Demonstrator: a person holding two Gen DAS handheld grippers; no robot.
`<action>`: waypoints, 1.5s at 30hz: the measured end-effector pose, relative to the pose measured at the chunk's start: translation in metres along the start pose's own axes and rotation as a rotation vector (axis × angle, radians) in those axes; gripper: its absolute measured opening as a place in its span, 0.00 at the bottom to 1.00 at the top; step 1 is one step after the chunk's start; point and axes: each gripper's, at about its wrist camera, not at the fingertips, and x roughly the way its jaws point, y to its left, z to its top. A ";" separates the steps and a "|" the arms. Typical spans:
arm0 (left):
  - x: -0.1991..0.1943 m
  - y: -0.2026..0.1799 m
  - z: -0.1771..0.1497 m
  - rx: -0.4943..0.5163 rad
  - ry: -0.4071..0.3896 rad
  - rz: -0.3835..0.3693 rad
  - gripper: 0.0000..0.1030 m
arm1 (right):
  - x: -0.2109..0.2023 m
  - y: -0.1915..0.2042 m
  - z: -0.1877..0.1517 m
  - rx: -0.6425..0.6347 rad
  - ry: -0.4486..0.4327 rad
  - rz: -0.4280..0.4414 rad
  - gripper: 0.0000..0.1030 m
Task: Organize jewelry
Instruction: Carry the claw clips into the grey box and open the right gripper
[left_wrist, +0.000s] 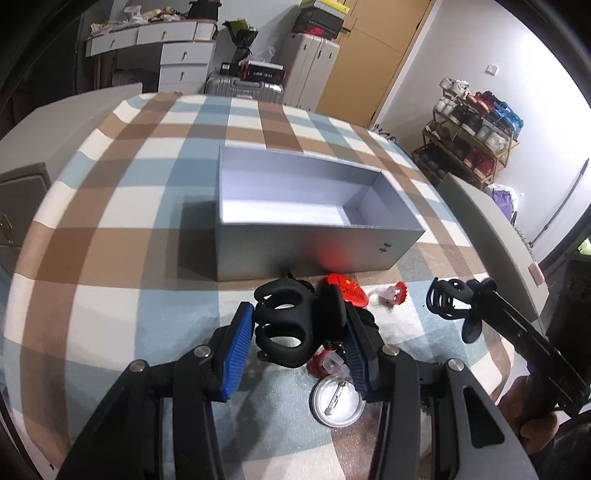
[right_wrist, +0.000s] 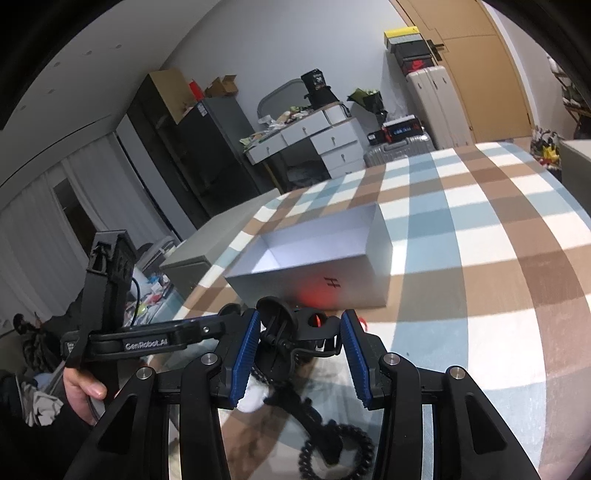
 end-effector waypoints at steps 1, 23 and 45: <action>-0.004 0.001 0.001 0.003 -0.012 0.000 0.40 | 0.000 0.003 0.004 -0.008 -0.006 0.006 0.43; 0.017 -0.003 0.086 0.104 -0.082 -0.039 0.40 | 0.070 0.003 0.104 -0.053 0.042 0.040 0.43; 0.065 0.004 0.093 0.096 0.070 -0.066 0.40 | 0.140 -0.027 0.095 -0.030 0.244 -0.021 0.43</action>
